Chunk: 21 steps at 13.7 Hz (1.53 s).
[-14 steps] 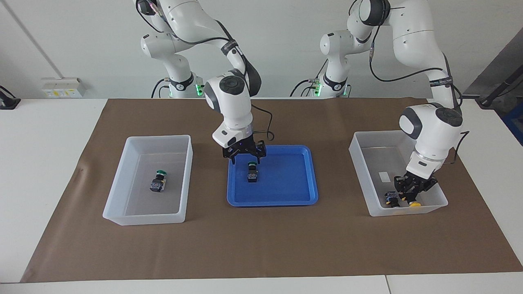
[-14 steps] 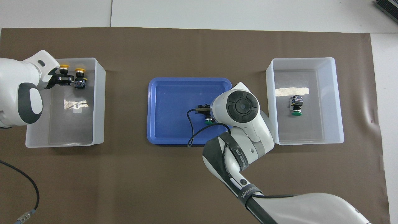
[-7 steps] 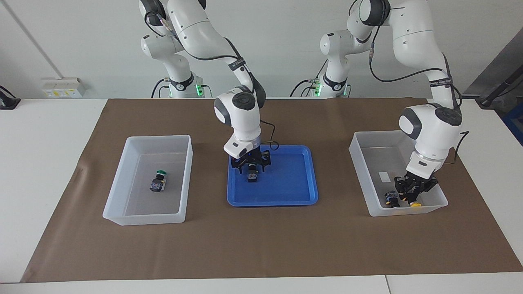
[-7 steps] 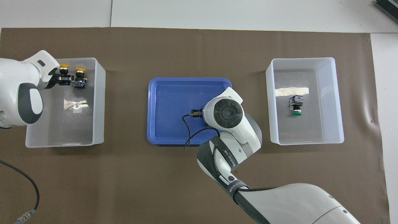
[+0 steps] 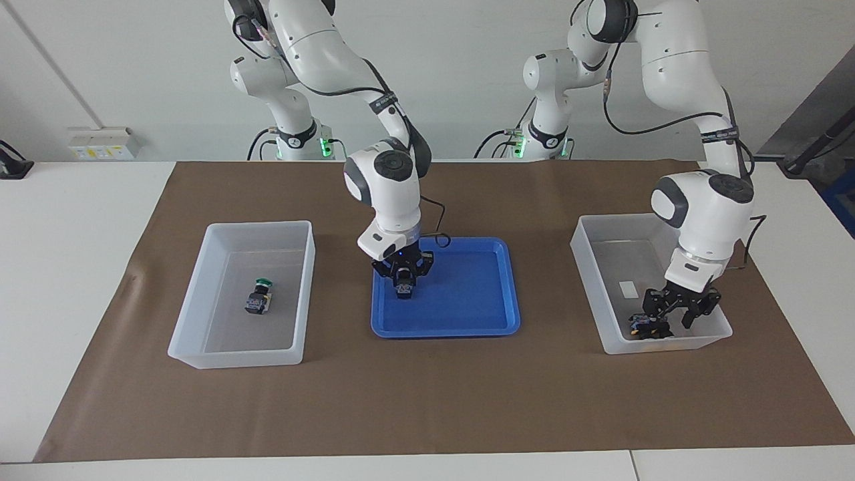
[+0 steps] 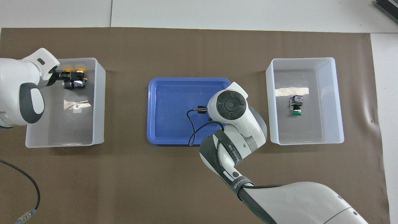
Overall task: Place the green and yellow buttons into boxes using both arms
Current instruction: 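Carry the green button into the right bin with the right gripper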
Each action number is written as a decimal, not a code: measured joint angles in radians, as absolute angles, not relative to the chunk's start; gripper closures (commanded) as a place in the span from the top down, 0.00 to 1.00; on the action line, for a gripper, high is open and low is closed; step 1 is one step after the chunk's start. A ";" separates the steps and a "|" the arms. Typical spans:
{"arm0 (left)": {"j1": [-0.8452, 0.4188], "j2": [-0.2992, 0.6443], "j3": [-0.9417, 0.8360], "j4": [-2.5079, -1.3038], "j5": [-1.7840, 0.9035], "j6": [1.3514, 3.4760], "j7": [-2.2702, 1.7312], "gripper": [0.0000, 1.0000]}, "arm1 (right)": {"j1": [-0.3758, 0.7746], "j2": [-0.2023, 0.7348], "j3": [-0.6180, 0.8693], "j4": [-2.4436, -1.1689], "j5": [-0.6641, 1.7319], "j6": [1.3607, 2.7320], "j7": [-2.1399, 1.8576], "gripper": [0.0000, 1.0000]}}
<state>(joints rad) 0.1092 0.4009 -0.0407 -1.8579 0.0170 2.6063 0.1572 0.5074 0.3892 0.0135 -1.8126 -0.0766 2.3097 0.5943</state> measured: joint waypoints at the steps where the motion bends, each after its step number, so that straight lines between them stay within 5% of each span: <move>1: 0.109 0.400 -0.042 -1.855 0.017 2.606 0.158 1.00 | 0.496 0.363 0.013 -1.799 -0.079 2.264 0.594 0.00; 7: 0.089 0.268 -0.051 -1.854 0.017 2.421 0.160 1.00 | 0.257 0.189 0.008 -1.789 -0.108 2.039 0.228 0.00; 15: -0.041 -0.022 -0.054 -1.954 0.017 2.136 0.106 1.00 | -0.016 0.158 0.007 -1.978 -0.108 2.182 -0.199 0.00; 19: -0.053 -0.126 -0.052 -1.969 0.017 2.000 0.103 1.00 | -0.079 0.166 0.008 -2.088 -0.108 2.346 -0.268 0.21; 20: -0.053 -0.128 -0.051 -1.954 0.017 1.982 0.103 1.00 | -0.079 0.174 0.011 -2.099 -0.108 2.360 -0.267 0.38; 21: -0.053 -0.124 -0.049 -1.927 0.017 1.950 0.103 1.00 | -0.079 0.185 0.014 -2.103 -0.108 2.378 -0.263 0.64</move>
